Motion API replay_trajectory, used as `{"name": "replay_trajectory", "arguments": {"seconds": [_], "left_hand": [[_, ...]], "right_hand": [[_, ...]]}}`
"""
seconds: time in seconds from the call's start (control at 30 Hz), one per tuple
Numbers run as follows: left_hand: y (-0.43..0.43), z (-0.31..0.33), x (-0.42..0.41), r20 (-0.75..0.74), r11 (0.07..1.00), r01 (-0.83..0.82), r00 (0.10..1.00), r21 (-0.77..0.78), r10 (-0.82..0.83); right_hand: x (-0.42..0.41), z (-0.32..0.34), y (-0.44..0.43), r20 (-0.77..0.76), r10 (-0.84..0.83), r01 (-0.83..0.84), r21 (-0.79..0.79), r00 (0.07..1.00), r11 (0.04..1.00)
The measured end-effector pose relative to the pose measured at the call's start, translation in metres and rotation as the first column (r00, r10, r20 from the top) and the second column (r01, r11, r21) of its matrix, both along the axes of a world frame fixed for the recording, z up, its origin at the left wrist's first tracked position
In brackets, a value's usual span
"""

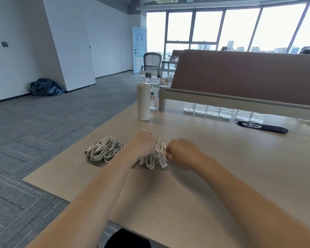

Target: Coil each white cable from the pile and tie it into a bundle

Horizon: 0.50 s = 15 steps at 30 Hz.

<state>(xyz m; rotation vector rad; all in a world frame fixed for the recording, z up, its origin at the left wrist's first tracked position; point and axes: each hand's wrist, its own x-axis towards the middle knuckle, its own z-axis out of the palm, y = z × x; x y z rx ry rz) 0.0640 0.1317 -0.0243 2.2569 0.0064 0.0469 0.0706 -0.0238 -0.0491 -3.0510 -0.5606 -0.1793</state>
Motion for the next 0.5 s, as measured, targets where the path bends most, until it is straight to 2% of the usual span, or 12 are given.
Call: {"name": "replay_trajectory", "arguments": {"seconds": [0.1,0.27,0.4,0.5], "left_hand": [[-0.005,0.001,0.002,0.019,0.998,-0.005,1.000,-0.055,0.006],[-0.010,0.011,-0.006,0.011,0.998,0.043,0.999,-0.038,-0.043],[-0.013,0.012,-0.009,0.017,0.998,0.052,0.999,-0.022,-0.051],[-0.012,0.014,-0.011,0.041,0.998,0.014,0.999,-0.069,-0.011]], "right_hand": [[0.000,-0.004,-0.001,0.023,-0.031,0.033,-0.076,0.999,0.997],[-0.004,0.010,-0.004,-0.013,-0.059,0.057,-0.129,0.998,0.990],[-0.008,0.016,-0.008,-0.026,-0.056,0.052,-0.129,0.998,0.990],[-0.013,0.020,-0.011,0.008,-0.093,0.094,-0.081,0.996,0.992]]}}
